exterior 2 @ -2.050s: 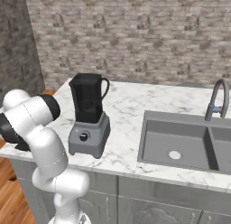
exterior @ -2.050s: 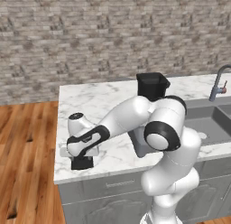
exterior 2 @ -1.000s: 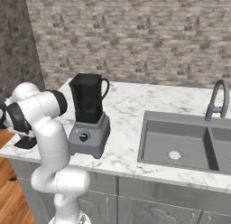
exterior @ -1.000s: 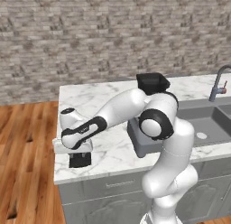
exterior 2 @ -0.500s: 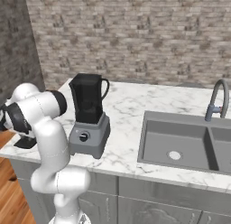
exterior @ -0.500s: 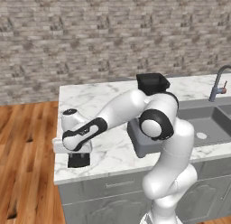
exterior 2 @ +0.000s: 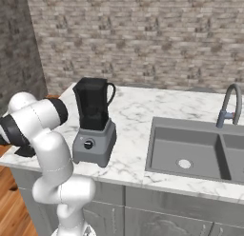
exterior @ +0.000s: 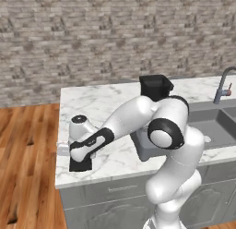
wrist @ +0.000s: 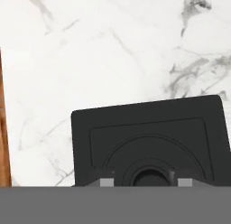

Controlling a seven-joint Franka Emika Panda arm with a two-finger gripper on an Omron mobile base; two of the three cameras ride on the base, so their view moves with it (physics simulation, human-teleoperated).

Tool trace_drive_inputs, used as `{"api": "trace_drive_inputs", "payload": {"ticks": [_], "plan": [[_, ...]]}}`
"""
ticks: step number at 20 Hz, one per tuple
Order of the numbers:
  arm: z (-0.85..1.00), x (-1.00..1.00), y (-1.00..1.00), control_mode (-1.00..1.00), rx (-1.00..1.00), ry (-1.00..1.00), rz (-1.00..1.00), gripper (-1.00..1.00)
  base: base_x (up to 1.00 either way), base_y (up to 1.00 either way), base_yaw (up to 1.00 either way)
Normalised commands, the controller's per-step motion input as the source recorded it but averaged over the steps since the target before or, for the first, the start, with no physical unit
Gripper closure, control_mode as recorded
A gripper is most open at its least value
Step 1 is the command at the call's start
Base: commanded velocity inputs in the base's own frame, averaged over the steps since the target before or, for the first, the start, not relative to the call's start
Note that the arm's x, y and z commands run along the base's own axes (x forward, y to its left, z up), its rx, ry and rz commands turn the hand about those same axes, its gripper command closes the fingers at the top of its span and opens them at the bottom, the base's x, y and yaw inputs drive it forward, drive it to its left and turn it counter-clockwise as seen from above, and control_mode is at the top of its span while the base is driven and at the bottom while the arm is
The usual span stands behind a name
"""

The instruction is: Open the blender lid, put the kiwi in the blender, close the lid, and start the blender.

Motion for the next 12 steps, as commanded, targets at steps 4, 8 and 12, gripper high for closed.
{"api": "trace_drive_inputs", "payload": {"ticks": [4, 8, 12], "plan": [[-0.24, -0.38, -0.37, -1.00, 0.09, -0.13, -0.08, 1.00, 0.00, 0.00, 0.00], [-0.26, -0.24, -0.17, -1.00, 0.03, -0.05, -0.10, 1.00, 0.00, 0.00, 0.00], [-0.21, -0.05, 0.00, -1.00, 0.00, 0.00, -0.01, 1.00, 0.00, 0.00, 0.00]]}}
